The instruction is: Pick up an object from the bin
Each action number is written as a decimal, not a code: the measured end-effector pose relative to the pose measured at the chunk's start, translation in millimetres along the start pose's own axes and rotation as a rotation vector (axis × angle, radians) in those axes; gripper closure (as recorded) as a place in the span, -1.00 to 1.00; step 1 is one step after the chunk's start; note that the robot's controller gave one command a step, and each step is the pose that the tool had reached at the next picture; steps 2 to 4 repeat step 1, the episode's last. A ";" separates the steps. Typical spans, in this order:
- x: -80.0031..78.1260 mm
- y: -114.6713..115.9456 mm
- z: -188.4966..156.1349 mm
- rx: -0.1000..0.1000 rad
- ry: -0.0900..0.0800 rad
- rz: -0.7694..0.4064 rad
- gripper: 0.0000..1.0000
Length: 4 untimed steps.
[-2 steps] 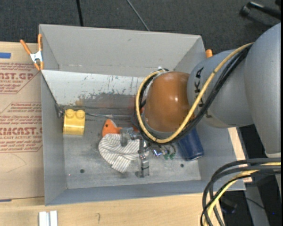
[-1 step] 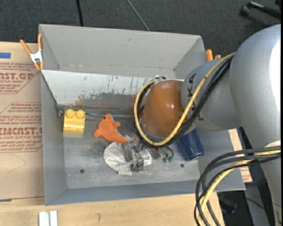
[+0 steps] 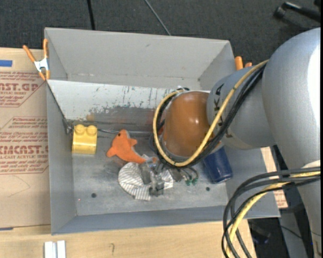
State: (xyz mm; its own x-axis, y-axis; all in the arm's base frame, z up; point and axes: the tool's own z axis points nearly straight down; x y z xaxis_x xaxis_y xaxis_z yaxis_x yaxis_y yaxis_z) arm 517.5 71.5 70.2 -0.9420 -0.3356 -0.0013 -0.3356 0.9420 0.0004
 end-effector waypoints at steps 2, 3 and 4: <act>-3.5 -4.2 -171.7 0.002 -0.007 -0.014 1.00; -3.5 -4.2 -171.7 0.002 -0.007 -0.014 1.00; -3.5 -4.2 -171.7 0.002 -0.007 -0.014 1.00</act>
Offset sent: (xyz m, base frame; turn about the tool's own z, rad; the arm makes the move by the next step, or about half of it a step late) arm 0.0000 0.0000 0.0000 0.0000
